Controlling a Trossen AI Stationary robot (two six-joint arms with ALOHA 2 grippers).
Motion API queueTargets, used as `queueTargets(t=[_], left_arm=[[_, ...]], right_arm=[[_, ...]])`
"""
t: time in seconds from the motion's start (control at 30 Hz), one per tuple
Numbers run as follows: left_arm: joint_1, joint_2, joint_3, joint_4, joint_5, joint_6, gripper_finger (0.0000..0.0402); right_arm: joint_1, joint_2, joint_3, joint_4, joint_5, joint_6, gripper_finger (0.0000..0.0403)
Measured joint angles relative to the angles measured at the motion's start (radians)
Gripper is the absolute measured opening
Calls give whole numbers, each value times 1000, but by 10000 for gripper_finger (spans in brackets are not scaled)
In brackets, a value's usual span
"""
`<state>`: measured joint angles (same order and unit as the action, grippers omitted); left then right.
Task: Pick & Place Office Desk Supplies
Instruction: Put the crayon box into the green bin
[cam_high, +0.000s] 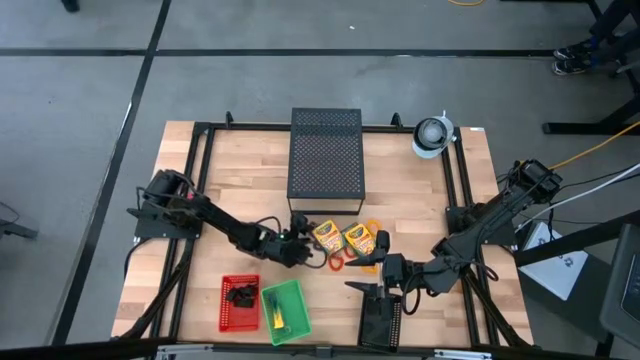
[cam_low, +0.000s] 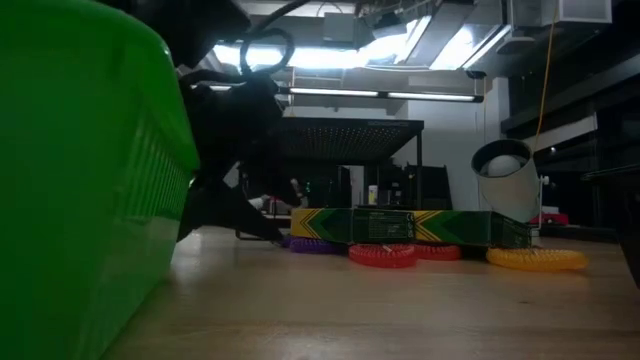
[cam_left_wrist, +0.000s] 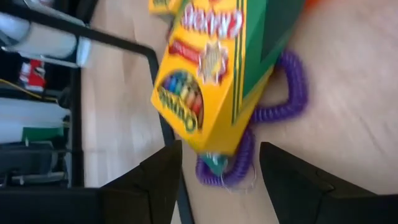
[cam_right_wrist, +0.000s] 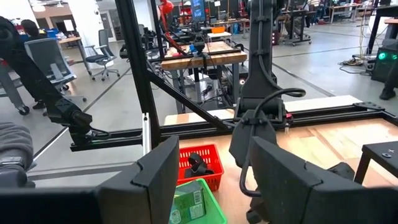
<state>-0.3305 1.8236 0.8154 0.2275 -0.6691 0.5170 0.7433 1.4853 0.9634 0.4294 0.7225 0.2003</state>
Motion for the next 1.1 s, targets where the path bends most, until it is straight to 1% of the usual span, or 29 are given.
queueTargets(t=[0.1,0.2,0.33,0.47,0.57,0.63,0.73,0.77,0.87,0.97,1.1], left_arm=[[0,30,2,76,0,43,210],[5,69,4,154,51,59,210],[-2,104,3,185,53,90,210],[4,112,2,159,26,101,210],[4,113,2,158,-9,138,210],[5,113,2,157,24,131,210],[5,113,2,101,62,57,210],[1,114,4,68,55,41,210],[-9,114,0,-34,-32,51,208],[-10,114,1,-58,-44,47,208],[-10,114,1,-60,-32,37,207]], right_arm=[[0,0,0,0,4,-8,196],[-1,0,0,0,4,-18,196],[0,0,0,0,4,-18,196],[0,0,0,-1,4,-19,196],[0,0,0,-7,4,-21,196],[0,0,0,-7,4,-25,196],[0,0,0,-7,4,-25,196],[0,0,0,-7,3,-25,196],[0,0,0,-12,3,-21,196],[0,0,0,-13,3,-22,196],[0,0,0,-22,3,-2,196]])
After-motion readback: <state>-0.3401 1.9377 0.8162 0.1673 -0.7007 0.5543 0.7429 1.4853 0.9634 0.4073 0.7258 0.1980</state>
